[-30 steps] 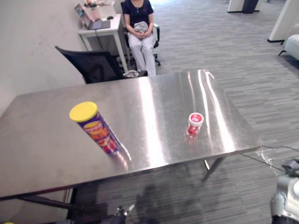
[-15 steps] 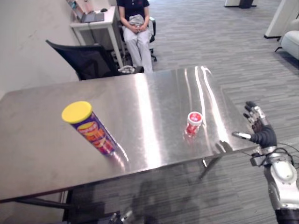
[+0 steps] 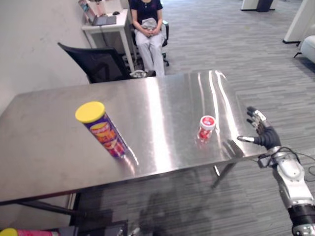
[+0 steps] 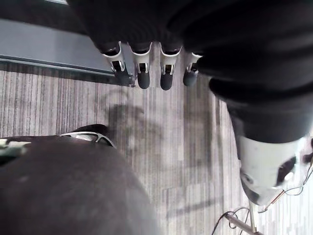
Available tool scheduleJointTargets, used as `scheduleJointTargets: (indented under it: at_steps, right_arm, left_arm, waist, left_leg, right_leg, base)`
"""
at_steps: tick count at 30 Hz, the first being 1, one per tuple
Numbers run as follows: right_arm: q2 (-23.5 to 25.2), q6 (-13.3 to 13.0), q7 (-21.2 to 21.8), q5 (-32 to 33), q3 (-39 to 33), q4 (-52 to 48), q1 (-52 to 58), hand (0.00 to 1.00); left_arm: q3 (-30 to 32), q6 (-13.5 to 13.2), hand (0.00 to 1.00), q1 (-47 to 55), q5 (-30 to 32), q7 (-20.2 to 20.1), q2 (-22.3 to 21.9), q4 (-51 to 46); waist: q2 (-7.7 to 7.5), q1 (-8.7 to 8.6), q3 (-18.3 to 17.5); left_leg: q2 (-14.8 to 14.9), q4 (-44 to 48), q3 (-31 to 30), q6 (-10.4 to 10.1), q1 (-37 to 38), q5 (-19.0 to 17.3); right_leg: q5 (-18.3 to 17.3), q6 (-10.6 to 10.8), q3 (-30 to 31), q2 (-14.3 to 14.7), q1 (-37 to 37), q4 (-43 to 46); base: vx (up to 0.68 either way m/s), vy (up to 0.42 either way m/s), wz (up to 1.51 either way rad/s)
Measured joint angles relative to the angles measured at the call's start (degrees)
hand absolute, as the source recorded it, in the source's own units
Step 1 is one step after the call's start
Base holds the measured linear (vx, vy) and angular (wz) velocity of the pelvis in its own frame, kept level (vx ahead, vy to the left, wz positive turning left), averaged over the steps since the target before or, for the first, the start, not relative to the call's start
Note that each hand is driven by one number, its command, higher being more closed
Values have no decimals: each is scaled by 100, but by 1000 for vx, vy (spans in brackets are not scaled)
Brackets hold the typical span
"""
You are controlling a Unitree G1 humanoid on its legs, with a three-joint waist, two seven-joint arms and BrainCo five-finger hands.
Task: Put the gum and the chips on the shelf.
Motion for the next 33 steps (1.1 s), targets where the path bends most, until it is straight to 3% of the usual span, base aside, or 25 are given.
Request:
scheduleJointTargets:
  at_steps: [17,33]
  right_arm:
    - [25,198,-46,-16,513,909,-888,0]
    - [303,200,-78,-30,909,1305,-1259,0]
  left_arm:
    - [-176,9,0,80,2,0,-2,-19]
    - [-243,9,0,80,-1,10,2,-68]
  waist:
    - [100,131,100]
    - [125,177,320]
  left_leg:
    - [-24,-11,-278,30,-43,65]
    - [-41,-24,-383,28,-46,75]
  right_leg:
    - [21,-2,-210,-4,108,-45]
    - [24,3,-327,0,202,-101]
  base:
    - [-4,0,6]
    - [1,1,3]
